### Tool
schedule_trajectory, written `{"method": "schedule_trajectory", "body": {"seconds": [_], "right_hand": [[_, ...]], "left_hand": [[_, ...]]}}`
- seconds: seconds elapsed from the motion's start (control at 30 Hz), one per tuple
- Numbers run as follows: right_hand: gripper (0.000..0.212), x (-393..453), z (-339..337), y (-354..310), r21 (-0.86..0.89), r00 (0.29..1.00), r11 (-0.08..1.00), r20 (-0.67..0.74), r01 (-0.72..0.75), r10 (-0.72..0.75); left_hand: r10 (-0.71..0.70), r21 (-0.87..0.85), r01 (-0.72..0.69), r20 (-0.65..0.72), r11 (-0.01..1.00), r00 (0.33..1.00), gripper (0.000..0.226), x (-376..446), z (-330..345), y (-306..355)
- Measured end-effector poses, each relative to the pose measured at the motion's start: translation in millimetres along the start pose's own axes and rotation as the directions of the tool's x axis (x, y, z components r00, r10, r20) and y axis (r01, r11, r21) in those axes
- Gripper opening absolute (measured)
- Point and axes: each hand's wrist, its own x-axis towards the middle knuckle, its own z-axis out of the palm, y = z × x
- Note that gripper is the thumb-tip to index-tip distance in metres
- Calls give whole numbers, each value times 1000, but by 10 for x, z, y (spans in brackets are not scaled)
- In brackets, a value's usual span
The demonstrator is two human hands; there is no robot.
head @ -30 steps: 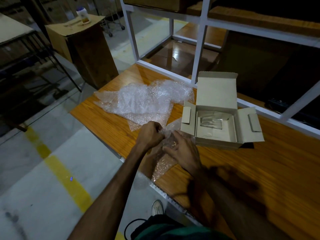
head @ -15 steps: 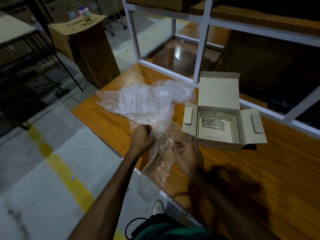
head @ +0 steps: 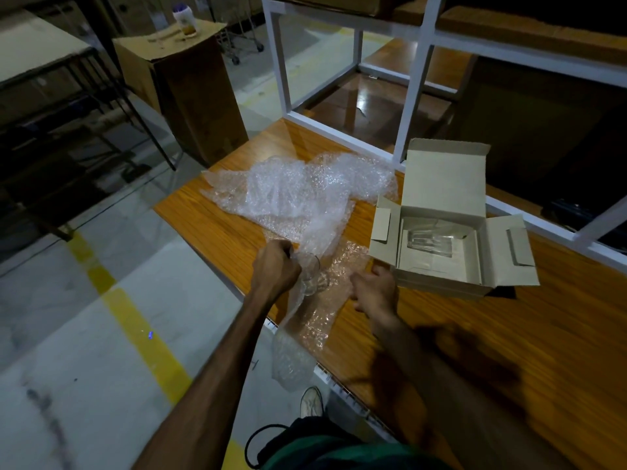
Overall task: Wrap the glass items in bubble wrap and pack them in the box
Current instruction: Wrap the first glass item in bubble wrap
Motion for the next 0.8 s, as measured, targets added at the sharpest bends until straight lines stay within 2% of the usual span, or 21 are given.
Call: {"method": "schedule_trajectory", "body": {"seconds": [0.07,0.1,0.2,0.27,0.4,0.47,0.57,0.63,0.8], "right_hand": [[37,26,44,-73,123,995,988,42,-93,88],[33,26,53,-93,142,993,984,68,-109,101],[13,5,65,-116,155,981,984,187,-84,54],[10,-21,70,-83,183,963,982,269,-45,-6],[11,-145,106,-80,179,930,974,316,138,-190],[11,-165,149,-63,117,916,959,286,258,-281],[34,-174,181,-11,-12,870,906,286,423,-402],[31,-173,172,7,-71,824,849,297,524,-483],[50,-174,78,3,-130,727,743,374,657,-577]], "left_hand": [[-7,3,7,0,1000,1000,32,13,-1,-41],[-7,5,7,-3,1000,1000,30,13,-5,-54],[-8,7,8,-18,1000,1000,29,0,-1,-81],[-14,8,14,-31,1000,999,27,-5,15,-98],[-24,-4,24,-47,1000,999,20,-18,38,-100],[-18,-22,17,-68,1000,998,27,-43,39,-81],[-15,-44,11,-97,999,995,34,-93,34,-23],[-12,-54,6,-106,999,994,34,-128,38,22],[-12,-81,2,-123,997,992,32,-176,36,75]]}}
